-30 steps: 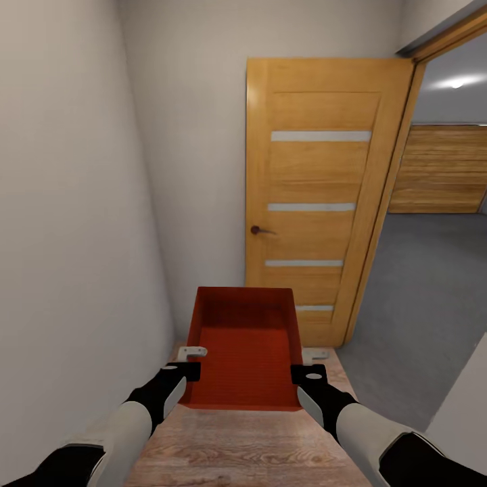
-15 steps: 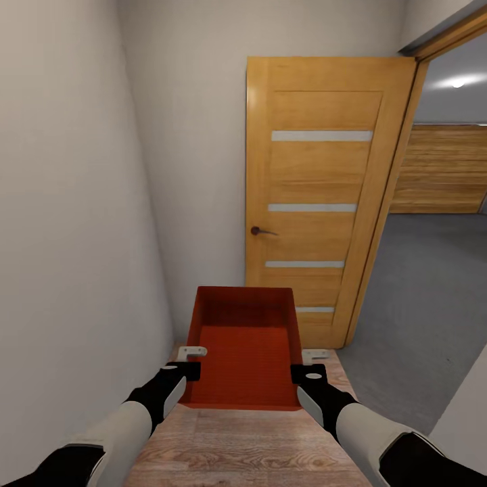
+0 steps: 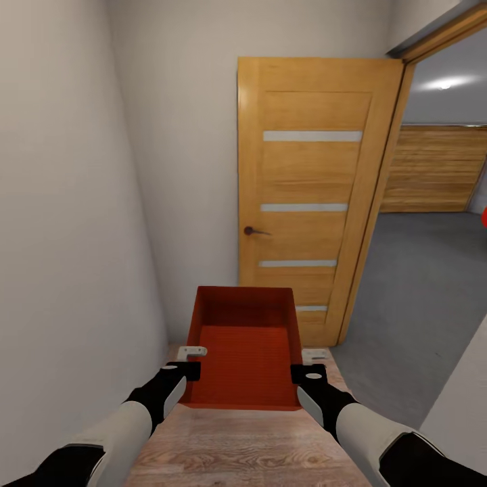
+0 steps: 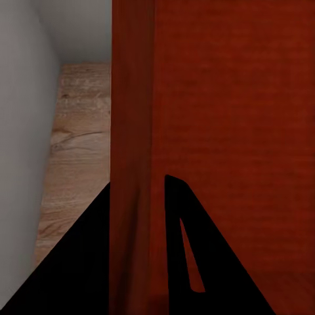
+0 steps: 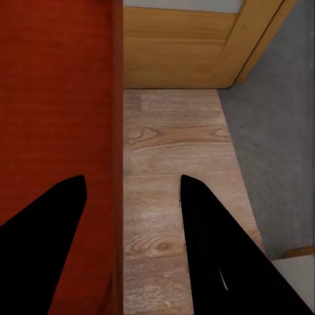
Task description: Move the two storage containers from the living room to the garage. In the garage, place one container on the floor and stack the other container on top of it (either order is fine).
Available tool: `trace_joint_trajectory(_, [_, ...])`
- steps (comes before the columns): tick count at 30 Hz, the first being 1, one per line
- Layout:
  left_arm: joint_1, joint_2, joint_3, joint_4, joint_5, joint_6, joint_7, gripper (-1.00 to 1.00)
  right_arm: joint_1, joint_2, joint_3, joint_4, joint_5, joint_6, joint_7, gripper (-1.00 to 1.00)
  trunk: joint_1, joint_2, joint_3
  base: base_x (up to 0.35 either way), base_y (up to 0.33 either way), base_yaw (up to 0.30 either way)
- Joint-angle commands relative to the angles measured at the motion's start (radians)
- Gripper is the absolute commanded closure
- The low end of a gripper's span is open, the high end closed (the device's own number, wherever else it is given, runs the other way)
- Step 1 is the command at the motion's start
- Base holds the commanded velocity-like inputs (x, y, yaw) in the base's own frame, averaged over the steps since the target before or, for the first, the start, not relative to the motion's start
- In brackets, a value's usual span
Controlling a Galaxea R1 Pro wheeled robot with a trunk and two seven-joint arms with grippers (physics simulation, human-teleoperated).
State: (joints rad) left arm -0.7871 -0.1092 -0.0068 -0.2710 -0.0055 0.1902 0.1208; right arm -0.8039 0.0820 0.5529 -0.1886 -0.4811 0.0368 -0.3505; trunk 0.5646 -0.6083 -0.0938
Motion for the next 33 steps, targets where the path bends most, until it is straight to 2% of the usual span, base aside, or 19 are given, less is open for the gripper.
trace_joint_trajectory(1, [0.0,0.0,0.016,-0.002,-0.012,0.008,0.01,1.0,-0.001,0.0,-0.028,-0.008,0.002,0.005,0.039,1.0,0.0,-0.002,-0.002,0.0,0.0,-0.241])
trace_joint_trajectory(16, [0.0,0.0,0.016,-0.002,-0.012,0.008,0.009,1.0,-0.001,0.001,-0.028,-0.008,0.002,0.005,0.042,1.0,0.0,-0.002,-0.002,0.0,0.0,-0.25])
trace_joint_trajectory(33, [0.0,0.0,0.016,-0.001,-0.012,0.008,0.008,1.0,-0.001,0.0,-0.028,-0.008,0.002,0.005,0.042,1.0,0.0,-0.002,-0.002,0.213,0.176,-0.251])
